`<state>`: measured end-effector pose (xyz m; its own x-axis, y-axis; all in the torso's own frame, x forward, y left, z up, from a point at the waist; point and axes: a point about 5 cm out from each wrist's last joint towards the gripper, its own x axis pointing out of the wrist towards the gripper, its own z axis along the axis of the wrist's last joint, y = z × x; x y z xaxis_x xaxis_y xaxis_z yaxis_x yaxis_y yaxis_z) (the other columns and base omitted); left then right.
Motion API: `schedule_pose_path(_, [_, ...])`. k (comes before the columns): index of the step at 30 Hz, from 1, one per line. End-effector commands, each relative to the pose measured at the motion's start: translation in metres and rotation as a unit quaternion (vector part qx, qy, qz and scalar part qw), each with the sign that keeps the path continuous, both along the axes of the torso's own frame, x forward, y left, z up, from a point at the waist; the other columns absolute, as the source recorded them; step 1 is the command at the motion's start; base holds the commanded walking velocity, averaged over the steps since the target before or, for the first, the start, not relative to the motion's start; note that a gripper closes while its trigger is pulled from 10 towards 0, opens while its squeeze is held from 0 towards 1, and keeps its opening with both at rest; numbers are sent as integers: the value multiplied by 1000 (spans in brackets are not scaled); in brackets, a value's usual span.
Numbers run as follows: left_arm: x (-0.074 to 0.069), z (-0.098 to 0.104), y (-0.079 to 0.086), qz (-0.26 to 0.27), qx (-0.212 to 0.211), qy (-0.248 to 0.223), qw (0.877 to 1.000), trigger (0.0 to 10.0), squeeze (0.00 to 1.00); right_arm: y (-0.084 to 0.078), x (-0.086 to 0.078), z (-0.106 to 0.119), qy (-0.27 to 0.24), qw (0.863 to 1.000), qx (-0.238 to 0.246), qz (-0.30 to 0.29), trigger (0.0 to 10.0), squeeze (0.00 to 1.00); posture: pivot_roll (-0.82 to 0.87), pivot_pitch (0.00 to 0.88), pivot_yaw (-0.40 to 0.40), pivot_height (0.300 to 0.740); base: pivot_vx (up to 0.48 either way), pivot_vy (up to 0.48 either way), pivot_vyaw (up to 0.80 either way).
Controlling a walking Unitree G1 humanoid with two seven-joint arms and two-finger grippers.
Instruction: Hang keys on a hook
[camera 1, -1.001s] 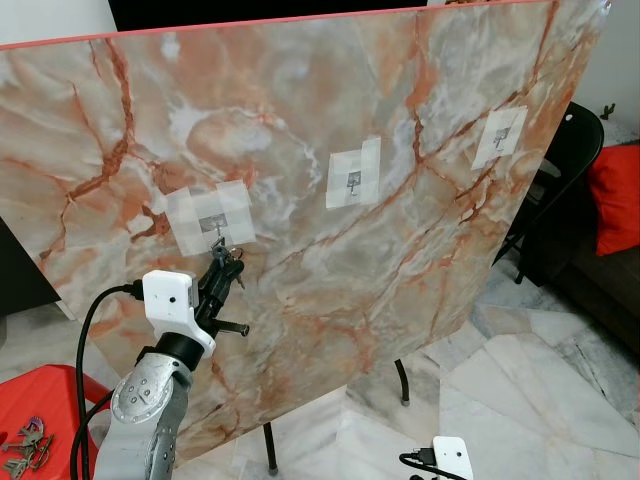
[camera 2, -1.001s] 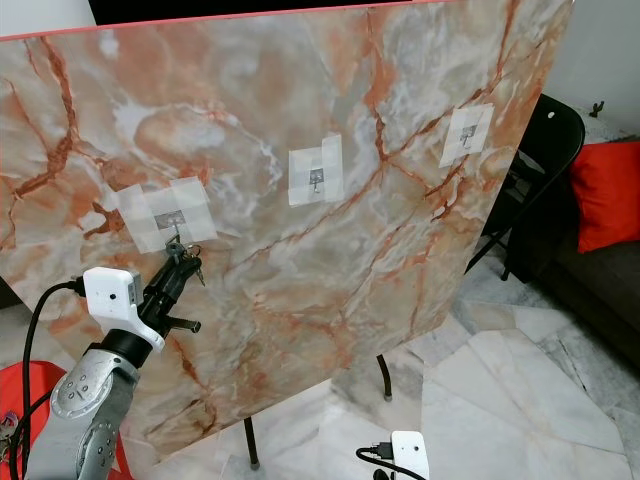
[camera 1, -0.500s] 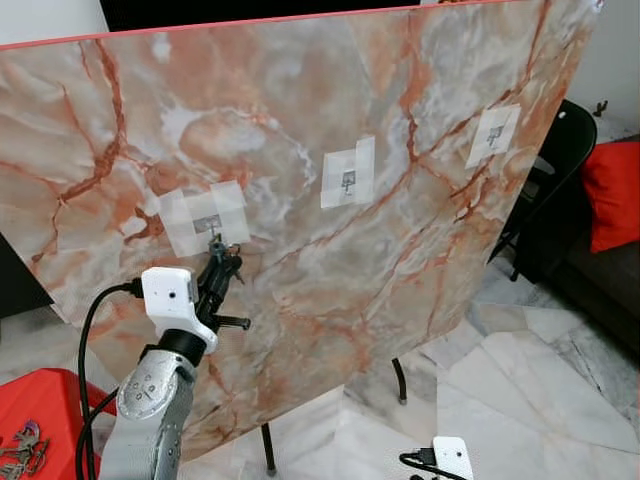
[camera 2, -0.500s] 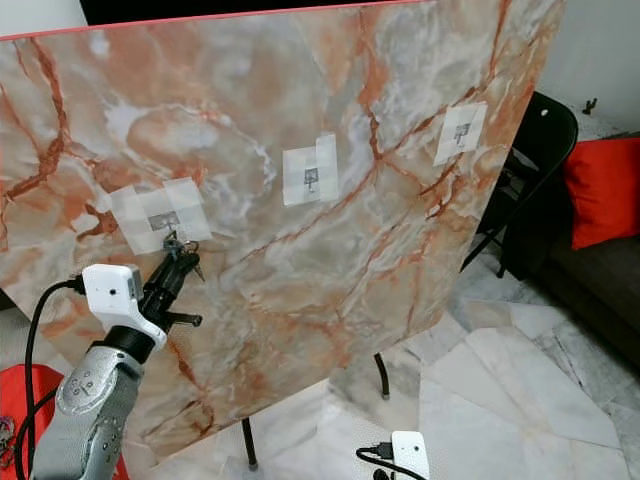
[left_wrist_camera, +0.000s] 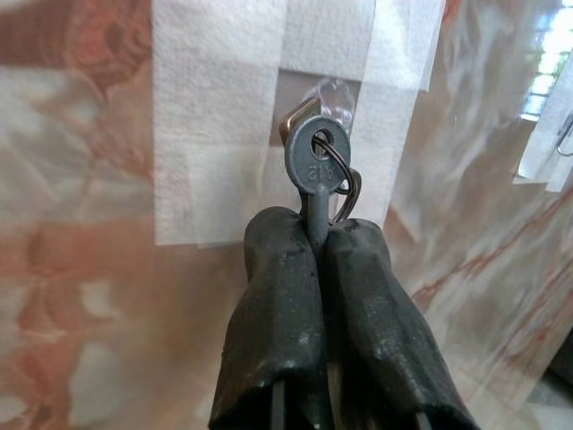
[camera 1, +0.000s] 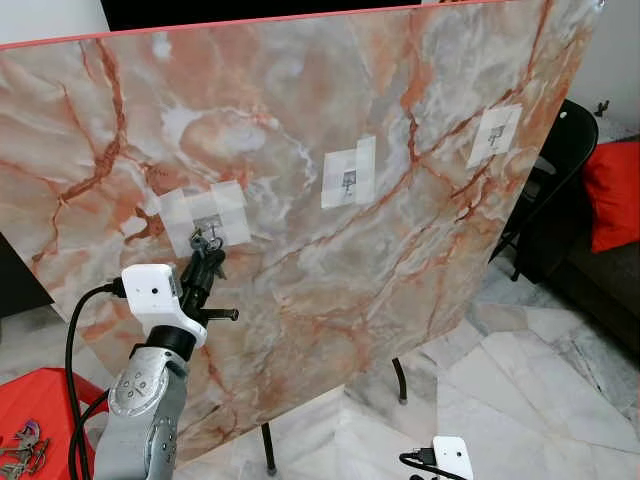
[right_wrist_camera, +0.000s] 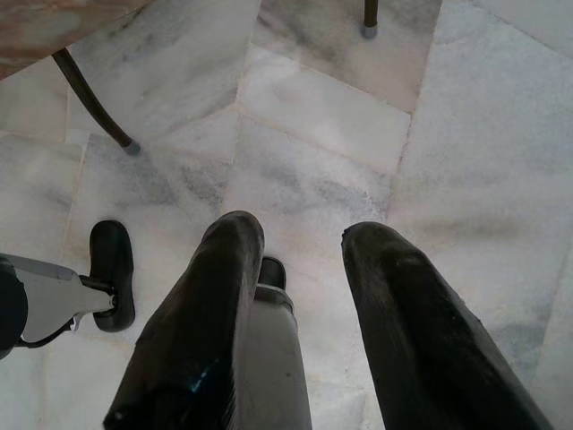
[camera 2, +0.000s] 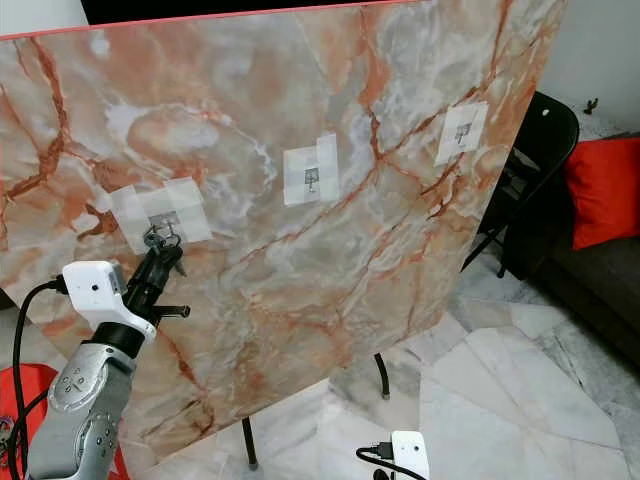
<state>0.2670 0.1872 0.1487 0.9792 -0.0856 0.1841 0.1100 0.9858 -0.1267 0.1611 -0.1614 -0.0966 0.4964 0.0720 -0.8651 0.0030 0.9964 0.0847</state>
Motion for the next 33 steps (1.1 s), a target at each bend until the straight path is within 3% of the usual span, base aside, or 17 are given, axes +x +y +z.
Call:
schedule_pose_path(1, [4,1,-3,-7,-4,5,1000,10000,0,-1,2,1,-3,1000,0,-5,10000,0,88,9,-62,740,0,0,0])
schedule_pose_path(17, [9,3,-2,9,-27,4,1000,10000,0,-1,2,1,-4,1000,0,-5,10000,0,86,8,-60,740,0,0,0])
schedule_pose_path(33, [-5,1,-4,-20,-15,1,1000,10000,0,-1,2,1,-4,1000,-1,-5,10000,0,87,10,-63,740,0,0,0])
